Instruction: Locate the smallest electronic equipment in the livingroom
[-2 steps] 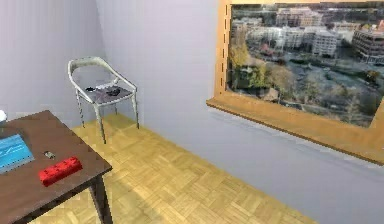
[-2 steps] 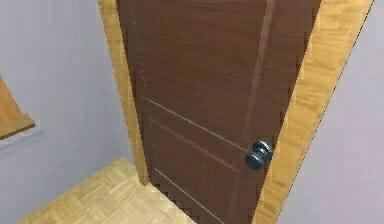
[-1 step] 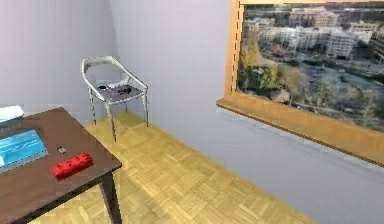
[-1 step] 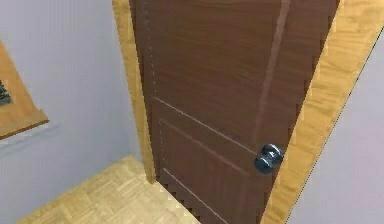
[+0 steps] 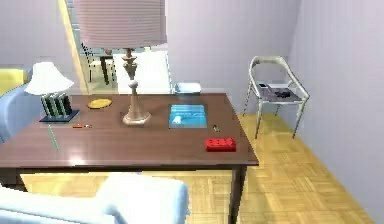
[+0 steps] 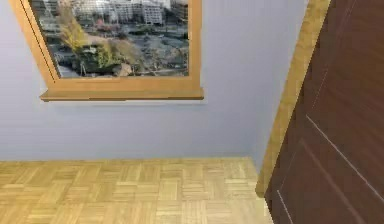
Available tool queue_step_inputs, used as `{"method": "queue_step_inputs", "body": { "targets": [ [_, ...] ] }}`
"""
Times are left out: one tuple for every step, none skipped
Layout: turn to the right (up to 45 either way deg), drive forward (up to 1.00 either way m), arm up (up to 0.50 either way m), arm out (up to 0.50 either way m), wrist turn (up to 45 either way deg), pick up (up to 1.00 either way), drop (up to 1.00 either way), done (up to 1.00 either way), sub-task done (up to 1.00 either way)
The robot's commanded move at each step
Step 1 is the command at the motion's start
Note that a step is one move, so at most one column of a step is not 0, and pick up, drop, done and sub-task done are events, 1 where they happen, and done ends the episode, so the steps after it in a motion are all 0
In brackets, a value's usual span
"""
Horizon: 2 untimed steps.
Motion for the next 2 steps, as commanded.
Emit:
{"method": "queue_step_inputs", "body": {
  "targets": [
    [-45.0,0.0,0.0,0.0,0.0,0.0,0.0,0.0,0.0],
    [-45.0,0.0,0.0,0.0,0.0,0.0,0.0,0.0,0.0]
  ]
}}
